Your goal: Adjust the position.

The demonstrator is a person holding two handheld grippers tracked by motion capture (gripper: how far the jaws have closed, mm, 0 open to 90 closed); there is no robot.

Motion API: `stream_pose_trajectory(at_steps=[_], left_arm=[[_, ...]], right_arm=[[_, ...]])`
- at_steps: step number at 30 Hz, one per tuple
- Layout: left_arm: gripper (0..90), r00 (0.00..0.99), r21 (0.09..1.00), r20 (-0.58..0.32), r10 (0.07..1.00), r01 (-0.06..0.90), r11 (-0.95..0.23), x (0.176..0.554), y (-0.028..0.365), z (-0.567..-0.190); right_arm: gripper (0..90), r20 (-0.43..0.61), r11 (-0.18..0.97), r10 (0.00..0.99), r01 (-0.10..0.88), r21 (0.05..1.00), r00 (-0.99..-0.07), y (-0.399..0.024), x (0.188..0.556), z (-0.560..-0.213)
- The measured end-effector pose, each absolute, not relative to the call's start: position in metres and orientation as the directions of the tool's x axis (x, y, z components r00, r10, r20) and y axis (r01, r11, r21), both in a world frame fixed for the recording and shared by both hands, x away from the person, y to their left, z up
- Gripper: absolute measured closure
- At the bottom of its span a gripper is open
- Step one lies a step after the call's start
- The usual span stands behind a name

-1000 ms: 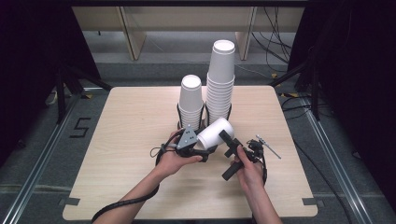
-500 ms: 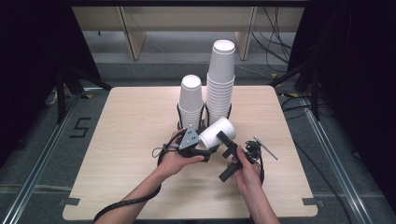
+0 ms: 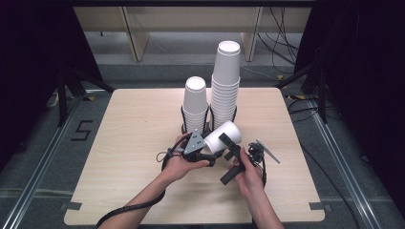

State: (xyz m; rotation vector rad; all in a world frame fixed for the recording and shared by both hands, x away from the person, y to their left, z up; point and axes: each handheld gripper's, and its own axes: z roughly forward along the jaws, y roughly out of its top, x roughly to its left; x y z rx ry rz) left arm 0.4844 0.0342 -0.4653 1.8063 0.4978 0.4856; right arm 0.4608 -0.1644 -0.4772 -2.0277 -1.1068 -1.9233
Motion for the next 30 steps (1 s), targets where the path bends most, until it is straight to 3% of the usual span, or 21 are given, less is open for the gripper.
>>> stream_pose_trajectory(at_steps=[16,30], left_arm=[[21.9,0.835,0.954,0.091,0.542,0.083,-0.287,0.4805,0.0278,-0.4685],[22.0,0.841,0.951,0.096,0.533,0.081,-0.299,0.4805,0.0269,-0.4707]], right_arm=[[3.3,0.911,-0.731,0.408,0.576,0.366,-0.061,-0.1636,0.468,-0.4805],[13.2,0.916,-0.721,0.397,0.598,0.351,-0.058,-0.1623,0.4679,-0.4795]])
